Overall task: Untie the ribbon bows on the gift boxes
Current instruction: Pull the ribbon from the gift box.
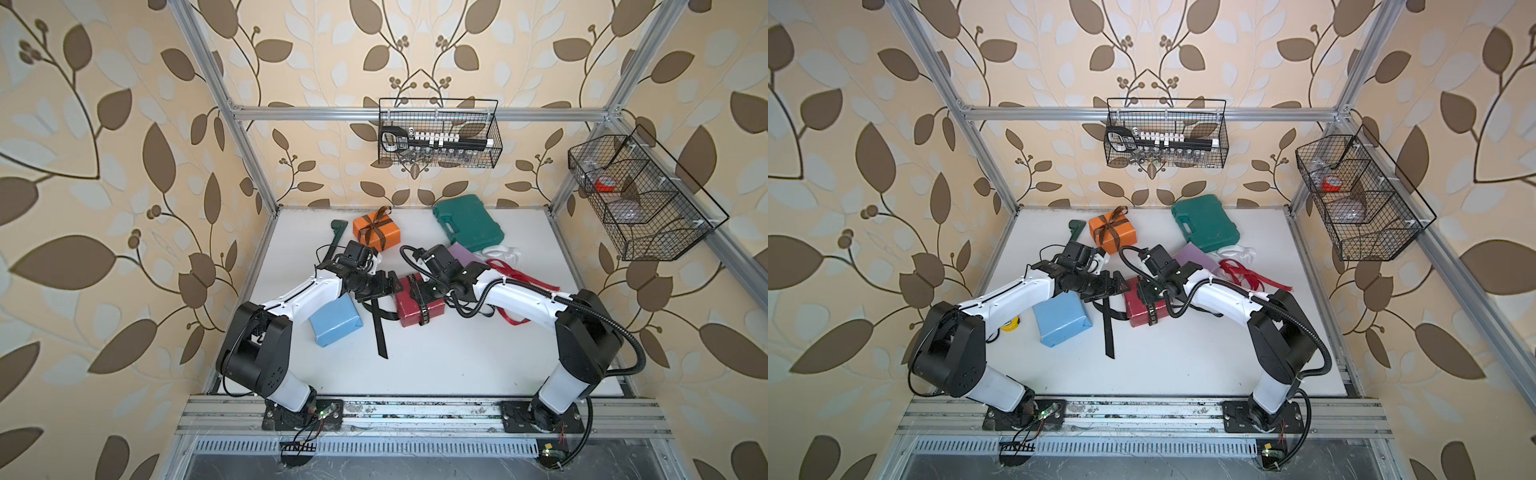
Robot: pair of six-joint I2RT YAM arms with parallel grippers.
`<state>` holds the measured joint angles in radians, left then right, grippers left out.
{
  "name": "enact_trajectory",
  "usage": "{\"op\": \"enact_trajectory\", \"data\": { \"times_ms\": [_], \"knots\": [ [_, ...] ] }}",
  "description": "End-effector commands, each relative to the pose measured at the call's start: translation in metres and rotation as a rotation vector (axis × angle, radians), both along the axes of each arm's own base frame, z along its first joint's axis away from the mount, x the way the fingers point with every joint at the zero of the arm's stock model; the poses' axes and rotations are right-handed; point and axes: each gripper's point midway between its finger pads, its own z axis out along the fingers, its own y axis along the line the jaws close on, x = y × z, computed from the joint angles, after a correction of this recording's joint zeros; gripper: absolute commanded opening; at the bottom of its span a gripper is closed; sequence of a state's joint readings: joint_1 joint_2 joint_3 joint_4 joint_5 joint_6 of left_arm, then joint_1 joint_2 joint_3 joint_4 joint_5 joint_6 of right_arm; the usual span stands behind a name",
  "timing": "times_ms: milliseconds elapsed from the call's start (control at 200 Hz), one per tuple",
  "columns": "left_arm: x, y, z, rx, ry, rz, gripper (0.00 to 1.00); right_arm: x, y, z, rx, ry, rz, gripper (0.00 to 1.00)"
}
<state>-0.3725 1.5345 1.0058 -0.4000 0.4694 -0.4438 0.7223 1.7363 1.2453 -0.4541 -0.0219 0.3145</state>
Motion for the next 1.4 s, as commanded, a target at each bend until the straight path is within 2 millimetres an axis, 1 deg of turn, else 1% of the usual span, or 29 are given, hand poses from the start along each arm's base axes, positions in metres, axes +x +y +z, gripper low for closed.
{"op": "enact_trajectory", "data": {
  "times_ms": [0,120,220,320,385,435,455,505,585,625,705,805,820,835,865,945,1005,1140,1170,1290,1395],
  "knots": [
    [-0.001,0.004,-0.007,0.023,0.014,-0.015,0.94,0.002,-0.013,-0.014,-0.163,-0.018,0.003,0.54],
    [-0.003,0.006,-0.015,0.029,0.028,-0.009,0.93,-0.003,-0.01,-0.021,-0.21,-0.03,0.02,0.54],
    [-0.004,0.006,-0.02,0.026,0.035,0.001,0.93,-0.004,-0.012,-0.03,-0.25,-0.019,0.017,0.53],
    [-0.006,0.006,-0.023,0.022,0.045,0.0,0.93,-0.007,-0.016,-0.04,-0.281,0.003,0.018,0.41],
    [-0.006,0.006,-0.024,0.022,0.048,0.0,0.93,-0.009,-0.018,-0.046,-0.293,0.02,0.02,0.3],
    [-0.006,0.006,-0.024,0.021,0.046,0.0,0.92,-0.011,-0.018,-0.051,-0.294,0.034,0.02,0.25],
    [-0.006,0.006,-0.023,0.021,0.045,0.0,0.93,-0.013,-0.018,-0.053,-0.294,0.041,0.023,0.22],
    [-0.006,0.005,-0.022,0.019,0.042,-0.001,0.93,-0.014,-0.017,-0.057,-0.282,0.054,0.019,0.14],
    [-0.006,0.005,-0.022,0.018,0.042,-0.001,0.92,-0.016,-0.014,-0.06,-0.249,0.08,0.02,0.06],
    [-0.006,0.005,-0.024,0.017,0.048,-0.003,0.92,-0.017,-0.012,-0.061,-0.222,0.095,0.019,0.0],
    [-0.007,0.003,-0.027,0.011,0.059,-0.004,0.92,-0.017,-0.007,-0.058,-0.149,0.129,0.019,0.0],
    [-0.006,0.0,-0.03,-0.004,0.069,-0.003,0.91,-0.018,0.006,-0.042,0.036,0.192,0.034,0.0],
    [-0.006,-0.001,-0.03,-0.006,0.071,-0.002,0.91,-0.023,0.014,-0.038,0.088,0.213,0.053,0.0],
    [-0.005,-0.001,-0.031,-0.006,0.07,-0.001,0.91,-0.018,0.01,-0.035,0.122,0.223,0.039,0.0],
    [-0.005,-0.003,-0.031,-0.013,0.076,-0.003,0.91,-0.018,0.013,-0.028,0.197,0.251,0.042,0.0],
    [-0.003,-0.01,-0.032,-0.017,0.076,-0.016,0.91,-0.021,0.025,-0.008,0.386,0.315,0.075,0.0],
    [-0.002,-0.017,-0.032,-0.016,0.074,-0.028,0.91,-0.023,0.031,0.005,0.493,0.355,0.1,0.0],
    [0.001,-0.028,-0.034,-0.015,0.078,-0.048,0.91,-0.025,0.037,0.028,0.623,0.388,0.133,0.0],
    [0.002,-0.03,-0.034,-0.02,0.078,-0.05,0.91,-0.024,0.037,0.038,0.654,0.382,0.143,0.0],
    [0.004,-0.032,-0.034,-0.028,0.081,-0.046,0.91,-0.021,0.036,0.067,0.731,0.351,0.163,0.0],
    [0.004,-0.032,-0.029,-0.03,0.071,-0.046,0.91,-0.016,0.032,0.092,0.776,0.307,0.173,0.0]
  ]
}}
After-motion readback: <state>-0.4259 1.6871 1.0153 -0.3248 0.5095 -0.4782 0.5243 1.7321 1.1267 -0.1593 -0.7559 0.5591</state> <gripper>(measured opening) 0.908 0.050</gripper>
